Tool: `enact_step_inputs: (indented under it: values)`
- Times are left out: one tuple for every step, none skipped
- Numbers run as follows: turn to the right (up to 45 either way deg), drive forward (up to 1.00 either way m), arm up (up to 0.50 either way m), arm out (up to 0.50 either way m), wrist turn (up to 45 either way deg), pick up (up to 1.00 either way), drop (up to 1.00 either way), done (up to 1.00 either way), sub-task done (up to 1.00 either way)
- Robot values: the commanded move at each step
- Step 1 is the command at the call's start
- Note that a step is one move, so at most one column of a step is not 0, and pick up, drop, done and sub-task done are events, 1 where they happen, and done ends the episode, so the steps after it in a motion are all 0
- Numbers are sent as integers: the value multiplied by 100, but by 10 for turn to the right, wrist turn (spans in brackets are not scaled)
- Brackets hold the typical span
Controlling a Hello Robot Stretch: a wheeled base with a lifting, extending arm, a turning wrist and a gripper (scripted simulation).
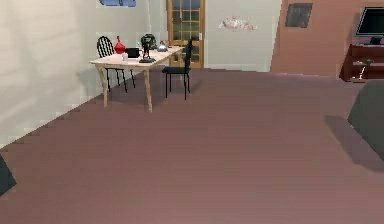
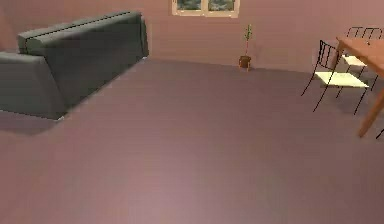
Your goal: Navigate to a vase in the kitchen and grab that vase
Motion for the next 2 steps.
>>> enact_step_inputs:
  values:
    - [0,100,0,0,0,0,0,0,0]
    - [0,100,0,0,0,0,0,0,0]
